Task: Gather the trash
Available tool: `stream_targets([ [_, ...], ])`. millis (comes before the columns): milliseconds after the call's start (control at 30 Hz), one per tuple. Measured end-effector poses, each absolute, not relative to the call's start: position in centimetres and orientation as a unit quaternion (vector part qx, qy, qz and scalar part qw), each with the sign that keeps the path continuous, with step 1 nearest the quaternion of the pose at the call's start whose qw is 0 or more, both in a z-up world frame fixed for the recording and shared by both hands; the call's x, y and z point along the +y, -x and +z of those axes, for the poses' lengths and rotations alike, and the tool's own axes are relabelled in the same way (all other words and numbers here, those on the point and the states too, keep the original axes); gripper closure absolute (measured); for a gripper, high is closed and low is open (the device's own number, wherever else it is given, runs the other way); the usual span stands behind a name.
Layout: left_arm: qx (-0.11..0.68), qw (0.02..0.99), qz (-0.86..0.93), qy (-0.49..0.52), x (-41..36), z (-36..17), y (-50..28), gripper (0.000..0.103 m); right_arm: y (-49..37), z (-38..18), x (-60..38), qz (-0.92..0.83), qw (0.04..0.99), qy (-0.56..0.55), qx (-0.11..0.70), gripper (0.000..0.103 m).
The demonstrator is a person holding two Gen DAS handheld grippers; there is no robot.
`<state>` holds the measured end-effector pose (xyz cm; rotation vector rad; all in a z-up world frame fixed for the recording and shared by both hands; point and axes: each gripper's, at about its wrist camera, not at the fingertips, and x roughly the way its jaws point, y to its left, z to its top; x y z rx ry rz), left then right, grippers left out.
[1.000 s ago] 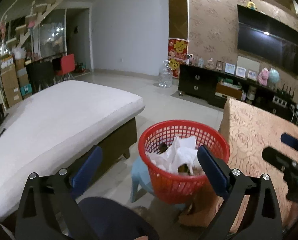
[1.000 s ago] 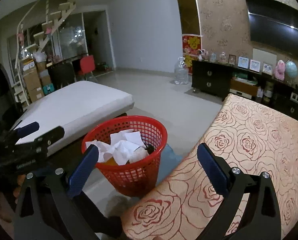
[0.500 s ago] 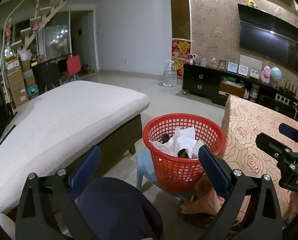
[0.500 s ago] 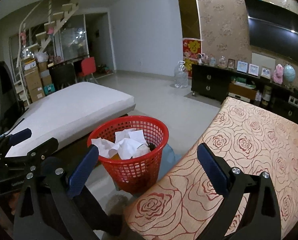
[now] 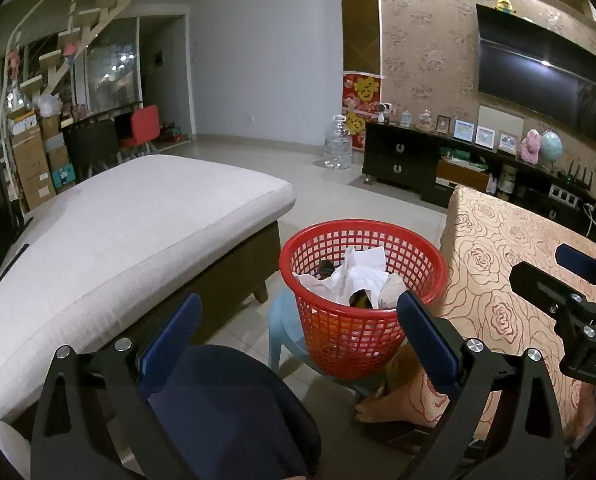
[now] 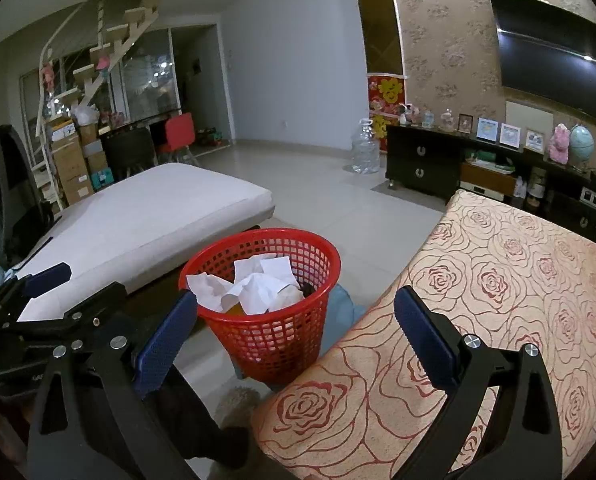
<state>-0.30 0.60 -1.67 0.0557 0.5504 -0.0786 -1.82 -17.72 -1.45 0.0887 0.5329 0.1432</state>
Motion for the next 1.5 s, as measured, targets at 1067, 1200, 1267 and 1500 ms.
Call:
stream_targets([
  [1067, 0.263, 0.963, -0.045, -0.038, 0.47, -1.31, 0.38, 0.009, 1.43, -2.1, -16.87, 0.08, 0.958, -0.036, 0.272, 0.007],
  [1200, 0.262, 0.963, -0.046, -0.04, 0.34, -1.31, 0.31, 0.009, 1.41, -2.12, -16.82, 0.08, 0.958, -0.036, 0.272, 0.007],
  [1267, 0.261, 0.963, -0.045, -0.04, 0.32, -1.31, 0.35, 0.009, 1.41, -2.1, -16.83, 0.08, 0.958, -0.037, 0.272, 0.007],
  [1500, 0.255, 0.965, -0.044, -0.045, -0.06, -1.26, 0.41, 0.009, 1.4, -2.06, -16.83, 0.08, 0.958, -0.037, 0.272, 0.007],
])
